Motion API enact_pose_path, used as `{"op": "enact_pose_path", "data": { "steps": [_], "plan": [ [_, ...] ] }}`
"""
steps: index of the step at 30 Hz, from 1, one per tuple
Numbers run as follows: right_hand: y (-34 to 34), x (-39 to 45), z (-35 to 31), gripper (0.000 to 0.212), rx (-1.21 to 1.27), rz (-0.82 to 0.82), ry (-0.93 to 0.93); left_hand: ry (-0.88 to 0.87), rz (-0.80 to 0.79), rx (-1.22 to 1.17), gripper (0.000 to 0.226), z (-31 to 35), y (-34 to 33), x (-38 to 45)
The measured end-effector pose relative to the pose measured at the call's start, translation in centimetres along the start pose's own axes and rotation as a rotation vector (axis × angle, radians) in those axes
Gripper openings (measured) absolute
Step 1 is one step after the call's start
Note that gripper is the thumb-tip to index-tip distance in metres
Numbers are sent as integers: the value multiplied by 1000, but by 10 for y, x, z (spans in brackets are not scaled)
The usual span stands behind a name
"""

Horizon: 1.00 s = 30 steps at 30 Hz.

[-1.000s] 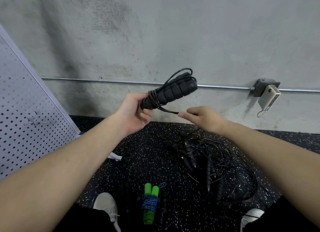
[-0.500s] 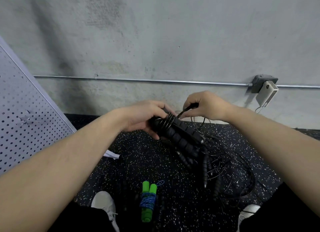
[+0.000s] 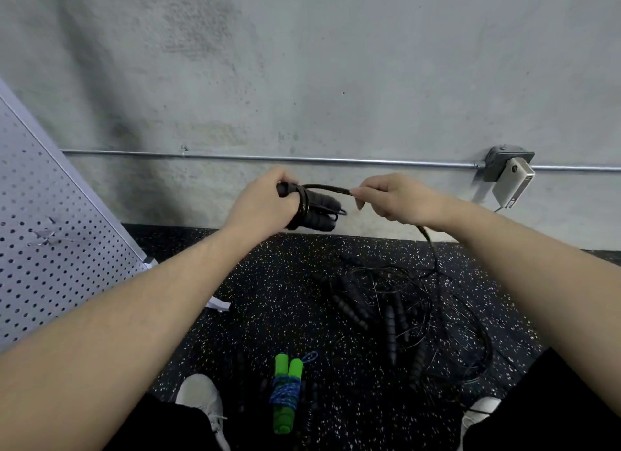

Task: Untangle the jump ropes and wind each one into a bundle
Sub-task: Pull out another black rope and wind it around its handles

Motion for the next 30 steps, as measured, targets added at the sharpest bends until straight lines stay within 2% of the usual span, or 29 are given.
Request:
{"op": "enact_pose_path", "data": {
  "steps": [3, 5, 11, 17, 23, 26, 30],
  "plan": [
    [-23, -2, -1, 31, 164, -61, -10, 178, 43, -445, 14, -14, -3, -2],
    [-35, -5, -6, 29, 251, -65, 12, 252, 67, -611, 16, -16, -7, -5],
    [-53, -15, -31, 30, 439, 77, 54, 317, 170, -860, 13, -20, -9, -10],
    [-63, -23, -44, 28, 523, 27, 85, 261, 208, -877, 15, -13, -5, -14],
    [-74, -21, -38, 30, 645, -83, 42, 351, 93, -1154, 26, -10, -15, -16],
    [-76, -23, -40, 30, 613, -112, 76, 340, -18, -1195, 33, -4, -20, -17],
    [-68, -23, -40, 26, 519, -116, 157, 403, -43, -1275, 26, -7, -19, -15]
  ]
}}
Point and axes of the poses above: each hand's wrist, its own x-axis towards the middle knuckle, its own y-axis out of the back of the hand, z = x × y, the point moved 9 cm from there along x, towards the middle knuckle, and after that the axes turned 3 degrees about x, right-handed, at the moved point
